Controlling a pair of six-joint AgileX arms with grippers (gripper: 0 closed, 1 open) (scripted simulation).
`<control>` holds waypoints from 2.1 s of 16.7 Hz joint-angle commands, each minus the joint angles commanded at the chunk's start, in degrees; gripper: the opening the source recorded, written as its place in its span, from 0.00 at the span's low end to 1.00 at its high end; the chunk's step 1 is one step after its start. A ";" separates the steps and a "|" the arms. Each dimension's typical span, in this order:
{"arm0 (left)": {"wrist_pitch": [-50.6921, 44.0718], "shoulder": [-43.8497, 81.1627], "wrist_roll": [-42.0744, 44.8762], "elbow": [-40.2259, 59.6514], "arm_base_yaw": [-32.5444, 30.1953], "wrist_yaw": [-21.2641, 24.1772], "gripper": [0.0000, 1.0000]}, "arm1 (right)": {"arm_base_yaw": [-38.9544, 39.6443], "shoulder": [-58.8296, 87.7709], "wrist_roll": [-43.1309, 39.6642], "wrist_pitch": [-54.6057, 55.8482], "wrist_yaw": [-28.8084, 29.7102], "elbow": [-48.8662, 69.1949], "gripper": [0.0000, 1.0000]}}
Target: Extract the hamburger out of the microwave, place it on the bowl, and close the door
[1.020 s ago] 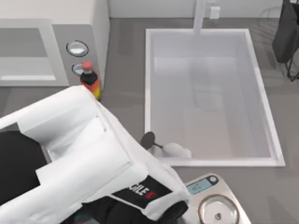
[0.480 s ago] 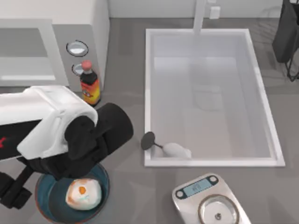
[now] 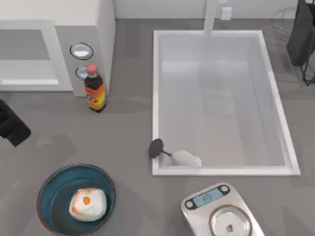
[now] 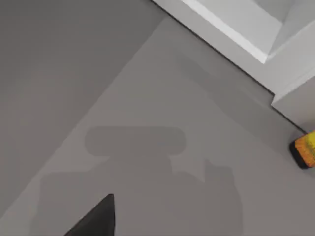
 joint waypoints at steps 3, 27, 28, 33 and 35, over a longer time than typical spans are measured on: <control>11.69 -16.26 19.72 -10.30 7.64 8.56 1.00 | 0.00 0.00 0.00 0.00 0.00 0.00 1.00; 32.43 -38.08 47.26 -30.25 18.74 22.59 0.25 | 0.00 0.00 0.00 0.00 0.00 0.00 1.00; 32.43 -38.08 47.26 -30.25 18.74 22.59 0.17 | 0.00 0.00 0.00 0.00 0.00 0.00 1.00; 32.43 -38.08 47.26 -30.25 18.74 22.59 0.00 | 0.00 0.00 0.00 0.00 0.00 0.00 1.00; 32.43 -38.08 47.26 -30.25 18.74 22.59 0.00 | 0.00 0.00 0.00 0.00 0.00 0.00 1.00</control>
